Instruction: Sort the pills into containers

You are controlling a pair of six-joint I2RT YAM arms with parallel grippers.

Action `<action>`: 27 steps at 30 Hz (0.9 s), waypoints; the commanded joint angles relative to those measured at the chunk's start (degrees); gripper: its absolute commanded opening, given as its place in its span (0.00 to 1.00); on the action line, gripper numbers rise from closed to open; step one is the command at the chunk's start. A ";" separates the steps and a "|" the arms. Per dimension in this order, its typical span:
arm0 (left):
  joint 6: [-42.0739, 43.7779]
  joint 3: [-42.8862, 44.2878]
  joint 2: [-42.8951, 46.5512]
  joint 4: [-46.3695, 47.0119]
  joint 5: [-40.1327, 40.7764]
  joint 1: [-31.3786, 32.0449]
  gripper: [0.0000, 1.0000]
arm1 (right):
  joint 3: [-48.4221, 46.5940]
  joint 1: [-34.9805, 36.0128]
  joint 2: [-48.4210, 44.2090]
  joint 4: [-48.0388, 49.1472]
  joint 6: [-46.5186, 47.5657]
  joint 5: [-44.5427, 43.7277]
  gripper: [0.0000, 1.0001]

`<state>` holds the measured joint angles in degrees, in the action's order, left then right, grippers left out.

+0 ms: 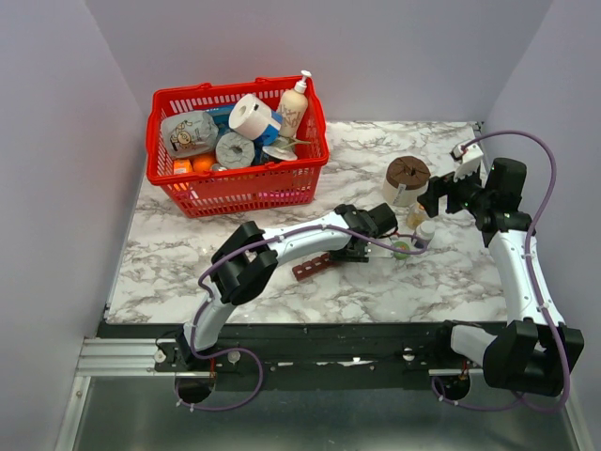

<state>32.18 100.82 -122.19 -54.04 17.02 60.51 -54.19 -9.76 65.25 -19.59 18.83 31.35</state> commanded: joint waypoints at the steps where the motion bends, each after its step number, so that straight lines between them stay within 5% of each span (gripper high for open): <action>1: 0.60 0.61 -0.33 0.42 2.14 0.57 0.00 | -0.74 -0.44 0.49 -0.80 -0.73 1.52 1.00; 27: -3.71 -18.19 13.46 21.51 -4.36 -2.15 0.00 | -0.39 -0.61 1.28 -0.88 0.07 4.06 1.00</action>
<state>29.98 85.95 -114.19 -39.38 14.81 59.16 -54.19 -9.87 66.28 -19.66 18.87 33.01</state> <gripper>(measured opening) 0.598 0.996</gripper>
